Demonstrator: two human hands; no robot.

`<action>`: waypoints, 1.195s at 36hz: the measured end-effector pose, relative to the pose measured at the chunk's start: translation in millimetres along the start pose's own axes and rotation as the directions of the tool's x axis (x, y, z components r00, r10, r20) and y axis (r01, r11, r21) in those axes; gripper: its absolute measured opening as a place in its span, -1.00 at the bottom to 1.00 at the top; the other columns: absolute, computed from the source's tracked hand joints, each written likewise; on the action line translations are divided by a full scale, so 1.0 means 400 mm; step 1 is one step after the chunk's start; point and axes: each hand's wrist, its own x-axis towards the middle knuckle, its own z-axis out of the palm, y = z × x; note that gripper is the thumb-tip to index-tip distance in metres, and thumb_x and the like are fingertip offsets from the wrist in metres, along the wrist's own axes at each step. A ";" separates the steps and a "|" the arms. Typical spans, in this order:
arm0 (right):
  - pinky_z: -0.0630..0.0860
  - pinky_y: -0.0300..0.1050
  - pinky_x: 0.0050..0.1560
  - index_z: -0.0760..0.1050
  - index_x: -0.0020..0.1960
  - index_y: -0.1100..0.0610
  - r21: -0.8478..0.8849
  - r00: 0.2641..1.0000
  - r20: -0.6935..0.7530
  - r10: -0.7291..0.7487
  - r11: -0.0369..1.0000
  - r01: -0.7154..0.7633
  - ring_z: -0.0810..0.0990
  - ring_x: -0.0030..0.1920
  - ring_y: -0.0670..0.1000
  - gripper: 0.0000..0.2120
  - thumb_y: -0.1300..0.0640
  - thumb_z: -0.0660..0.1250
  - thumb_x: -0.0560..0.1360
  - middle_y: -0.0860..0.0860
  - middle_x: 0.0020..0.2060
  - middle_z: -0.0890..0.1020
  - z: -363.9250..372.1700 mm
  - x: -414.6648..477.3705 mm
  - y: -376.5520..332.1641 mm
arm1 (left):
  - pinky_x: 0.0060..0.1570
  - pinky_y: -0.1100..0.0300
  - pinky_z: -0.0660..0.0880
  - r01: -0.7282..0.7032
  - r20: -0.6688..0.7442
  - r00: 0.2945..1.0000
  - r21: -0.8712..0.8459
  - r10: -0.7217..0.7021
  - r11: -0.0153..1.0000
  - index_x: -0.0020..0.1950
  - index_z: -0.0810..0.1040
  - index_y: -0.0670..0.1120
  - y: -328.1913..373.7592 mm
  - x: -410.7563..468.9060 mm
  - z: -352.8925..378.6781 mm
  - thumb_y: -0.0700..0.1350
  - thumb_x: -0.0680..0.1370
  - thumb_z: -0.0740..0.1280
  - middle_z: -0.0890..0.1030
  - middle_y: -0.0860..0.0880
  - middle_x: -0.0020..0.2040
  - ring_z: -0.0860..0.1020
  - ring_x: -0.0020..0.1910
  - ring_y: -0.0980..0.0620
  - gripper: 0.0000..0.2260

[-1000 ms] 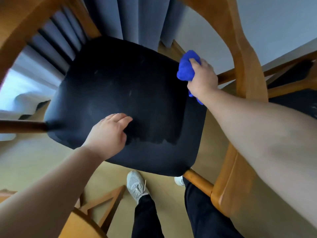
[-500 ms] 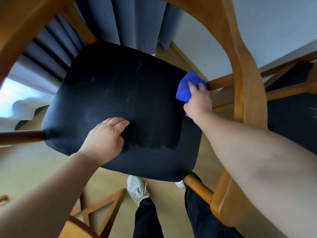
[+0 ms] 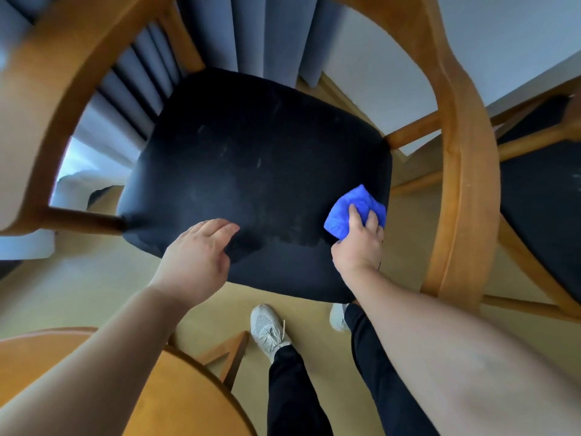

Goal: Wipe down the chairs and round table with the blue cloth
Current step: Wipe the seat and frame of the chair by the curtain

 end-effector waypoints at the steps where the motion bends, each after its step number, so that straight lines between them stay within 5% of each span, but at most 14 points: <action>1: 0.36 0.10 0.33 0.08 0.55 -0.07 0.000 1.000 -0.009 -0.001 1.000 0.001 0.14 0.44 0.20 -0.22 0.22 0.32 0.42 0.07 0.52 0.08 0.007 -0.011 0.002 | 0.09 -0.01 0.50 0.003 0.010 1.000 0.002 -0.003 1.000 0.20 0.56 -0.15 -0.001 -0.012 0.003 -0.21 0.36 0.18 0.60 -0.10 0.13 0.56 0.09 -0.17 -0.57; 15: 0.31 0.19 0.31 0.21 0.51 -0.04 -0.061 0.979 -0.093 -0.182 0.982 0.177 0.22 0.38 0.24 -0.26 0.23 0.37 0.39 0.12 0.49 0.16 0.049 -0.073 0.027 | 0.16 0.02 0.47 0.198 0.055 0.979 -0.001 -0.198 0.980 0.38 0.40 -0.07 0.071 -0.180 0.024 -0.24 0.51 0.22 0.48 -0.06 0.32 0.45 0.28 -0.09 -0.57; 25: 0.46 0.29 0.12 0.46 0.35 0.06 -0.128 0.901 -0.099 -0.422 0.903 0.409 0.41 0.24 0.37 -0.18 0.32 0.53 0.10 0.24 0.34 0.41 0.173 -0.237 0.138 | 0.18 0.03 0.45 0.211 0.074 0.975 -0.016 -0.210 0.977 0.39 0.41 -0.05 0.057 -0.278 0.033 -0.24 0.51 0.24 0.47 -0.06 0.33 0.45 0.28 -0.09 -0.57; 32: 0.39 0.28 0.25 0.41 0.42 0.07 -0.084 0.849 0.066 -0.525 0.845 0.529 0.34 0.35 0.35 -0.23 0.34 0.46 0.22 0.22 0.41 0.35 0.158 -0.310 0.168 | 0.17 0.00 0.47 0.185 0.068 0.981 -0.029 -0.183 0.982 0.36 0.44 -0.07 0.035 -0.315 0.023 -0.26 0.47 0.26 0.50 -0.07 0.30 0.47 0.27 -0.11 -0.56; 38: 0.46 0.22 0.16 0.49 0.32 0.10 -0.083 0.601 -0.073 -0.796 0.605 0.792 0.46 0.23 0.30 -0.24 0.34 0.45 0.12 0.23 0.30 0.48 0.117 -0.285 0.060 | 0.11 0.00 0.49 0.184 -0.008 0.983 -0.059 -0.184 0.981 0.33 0.47 -0.11 0.015 -0.322 0.006 -0.29 0.44 0.29 0.53 -0.11 0.26 0.51 0.19 -0.15 -0.56; 43: 0.31 0.26 0.31 0.46 0.38 0.07 -0.182 0.324 0.218 -0.921 0.288 0.940 0.37 0.35 0.33 -0.26 0.35 0.46 0.22 0.23 0.39 0.40 0.079 -0.208 -0.156 | 0.05 0.01 0.50 0.209 -0.066 0.975 -0.073 -0.214 0.975 0.31 0.48 -0.12 -0.011 -0.360 0.006 -0.28 0.43 0.26 0.54 -0.10 0.24 0.53 0.14 -0.15 -0.57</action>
